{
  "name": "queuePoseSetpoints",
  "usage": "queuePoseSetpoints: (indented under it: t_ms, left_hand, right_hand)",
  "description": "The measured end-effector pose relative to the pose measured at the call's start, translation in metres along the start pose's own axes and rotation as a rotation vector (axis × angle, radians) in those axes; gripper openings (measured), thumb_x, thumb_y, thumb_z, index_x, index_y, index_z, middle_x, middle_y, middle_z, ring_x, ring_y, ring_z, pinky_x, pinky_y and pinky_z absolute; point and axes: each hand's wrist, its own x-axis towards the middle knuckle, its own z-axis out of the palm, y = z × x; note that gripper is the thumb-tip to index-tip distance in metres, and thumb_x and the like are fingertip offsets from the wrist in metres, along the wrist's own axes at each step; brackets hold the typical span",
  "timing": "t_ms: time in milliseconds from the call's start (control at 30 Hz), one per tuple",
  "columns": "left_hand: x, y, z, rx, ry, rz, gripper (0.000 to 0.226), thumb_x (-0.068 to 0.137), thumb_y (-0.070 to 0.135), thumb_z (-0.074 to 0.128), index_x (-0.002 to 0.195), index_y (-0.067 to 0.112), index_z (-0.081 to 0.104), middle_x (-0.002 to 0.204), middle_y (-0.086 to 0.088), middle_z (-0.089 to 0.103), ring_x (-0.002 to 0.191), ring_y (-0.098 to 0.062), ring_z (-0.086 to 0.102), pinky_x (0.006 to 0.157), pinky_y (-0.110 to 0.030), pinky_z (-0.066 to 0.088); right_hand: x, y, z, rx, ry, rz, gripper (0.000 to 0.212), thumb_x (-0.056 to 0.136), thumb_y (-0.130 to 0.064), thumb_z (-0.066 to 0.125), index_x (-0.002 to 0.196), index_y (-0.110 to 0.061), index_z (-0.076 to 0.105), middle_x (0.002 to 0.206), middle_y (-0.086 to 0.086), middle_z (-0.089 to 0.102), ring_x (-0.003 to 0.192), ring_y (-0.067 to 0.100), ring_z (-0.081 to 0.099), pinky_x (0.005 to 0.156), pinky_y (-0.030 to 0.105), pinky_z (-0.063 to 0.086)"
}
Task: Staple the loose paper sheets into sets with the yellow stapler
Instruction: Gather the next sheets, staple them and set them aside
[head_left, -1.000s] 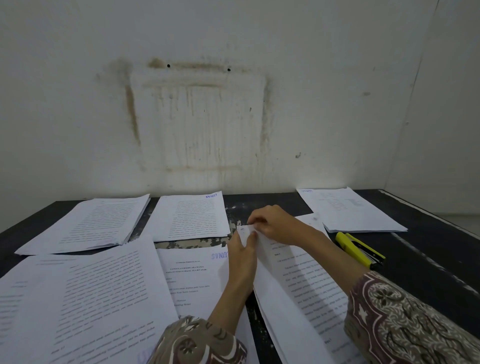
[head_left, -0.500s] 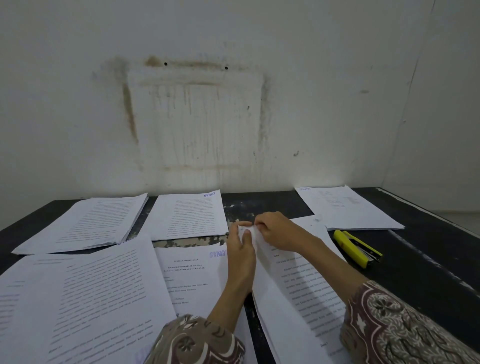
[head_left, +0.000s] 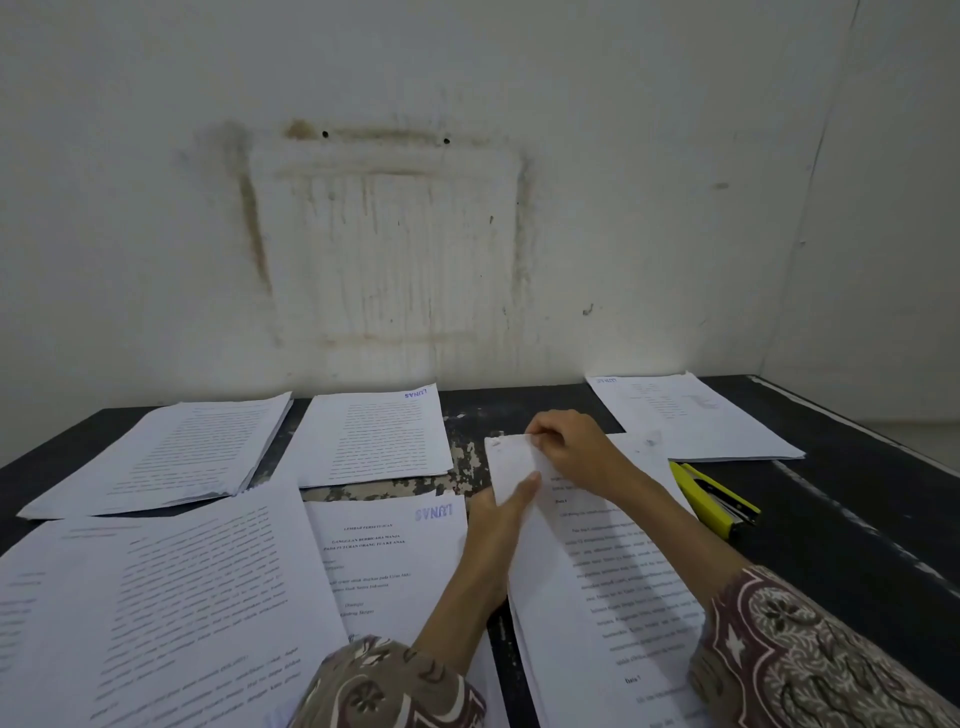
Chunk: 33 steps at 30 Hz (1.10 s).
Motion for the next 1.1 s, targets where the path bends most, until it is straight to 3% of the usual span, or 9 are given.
queuePoseSetpoints:
  t_ms: [133,267,367,500,567,700,833,967,1100]
  left_hand:
    - [0.002,-0.007,0.001,0.112,0.024,0.037,0.034,0.092,0.033,0.051,0.121,0.016,0.045,0.110,-0.008,0.059,0.081,-0.015,0.061,0.058,-0.019,0.047]
    - [0.003,-0.009,0.001,0.128,0.024,0.023,0.032,0.093,0.033,0.049,0.120,0.015,0.048,0.109,-0.009,0.061,0.083,-0.019,0.062,0.064,-0.023,0.051]
    - [0.005,-0.010,-0.002,0.133,0.049,0.002,0.029,0.094,0.029,0.048,0.117,0.012,0.051,0.104,-0.006,0.061,0.083,-0.018,0.061,0.064,-0.024,0.049]
    - [0.007,-0.011,-0.002,0.137,0.064,-0.023,0.027,0.095,0.027,0.046,0.116,0.010,0.052,0.108,-0.009,0.062,0.086,-0.021,0.061,0.066,-0.027,0.050]
    - [0.010,-0.012,-0.001,0.157,0.067,-0.038,0.031,0.095,0.026,0.046,0.120,0.009,0.052,0.113,-0.011,0.062,0.094,-0.026,0.061,0.074,-0.033,0.052]
    - [0.010,-0.013,-0.001,0.175,0.077,-0.038,0.028,0.096,0.027,0.045,0.117,0.010,0.051,0.108,-0.009,0.061,0.084,-0.021,0.060,0.061,-0.025,0.048]
    - [0.009,-0.012,0.000,0.185,0.086,-0.033,0.023,0.095,0.027,0.046,0.113,0.013,0.051,0.106,-0.009,0.061,0.082,-0.020,0.059,0.063,-0.027,0.048]
    - [0.006,-0.009,0.001,0.165,0.082,-0.031,0.015,0.095,0.025,0.046,0.106,0.016,0.050,0.099,-0.004,0.059,0.078,-0.017,0.058,0.075,-0.034,0.047]
    - [0.007,-0.009,0.001,0.162,0.078,-0.024,0.015,0.095,0.027,0.047,0.105,0.017,0.050,0.097,-0.002,0.059,0.078,-0.016,0.058,0.070,-0.031,0.049]
  right_hand:
    - [-0.004,0.003,0.007,0.045,0.025,-0.026,0.021,0.096,-0.012,0.043,0.101,-0.004,0.062,0.104,0.011,0.063,0.088,0.014,0.053,0.070,0.009,0.037]
    - [-0.012,0.011,0.010,0.028,0.058,-0.001,0.027,0.097,-0.020,0.043,0.117,-0.010,0.057,0.121,0.005,0.057,0.105,0.016,0.053,0.088,0.017,0.034]
    - [-0.020,0.027,-0.004,0.009,0.214,0.046,0.026,0.095,-0.018,0.047,0.117,-0.009,0.057,0.124,0.005,0.055,0.116,0.019,0.048,0.096,0.022,0.033]
    - [-0.036,0.067,-0.030,-0.116,0.304,0.300,0.028,0.092,-0.019,0.052,0.119,-0.010,0.055,0.128,0.007,0.052,0.120,0.021,0.044,0.100,0.035,0.036]
    - [-0.046,0.084,-0.037,-0.181,0.285,0.454,0.034,0.092,-0.023,0.053,0.122,-0.010,0.052,0.133,0.009,0.048,0.123,0.024,0.040,0.101,0.039,0.035]
    - [-0.060,0.099,-0.044,-0.273,0.114,0.681,0.048,0.090,-0.039,0.052,0.122,-0.005,0.045,0.134,0.017,0.040,0.125,0.032,0.034,0.101,0.041,0.032]
    - [-0.064,0.103,-0.044,-0.317,0.024,0.756,0.056,0.086,-0.046,0.054,0.122,-0.004,0.045,0.137,0.020,0.038,0.126,0.034,0.034,0.101,0.041,0.032]
    - [-0.065,0.105,-0.044,-0.254,0.097,0.725,0.043,0.085,-0.040,0.058,0.109,-0.005,0.052,0.125,0.018,0.048,0.118,0.034,0.040,0.093,0.040,0.037]
    - [-0.063,0.098,-0.051,0.175,0.345,0.670,0.033,0.085,-0.032,0.062,0.071,-0.007,0.046,0.079,0.013,0.049,0.081,0.029,0.048,0.063,0.035,0.036]
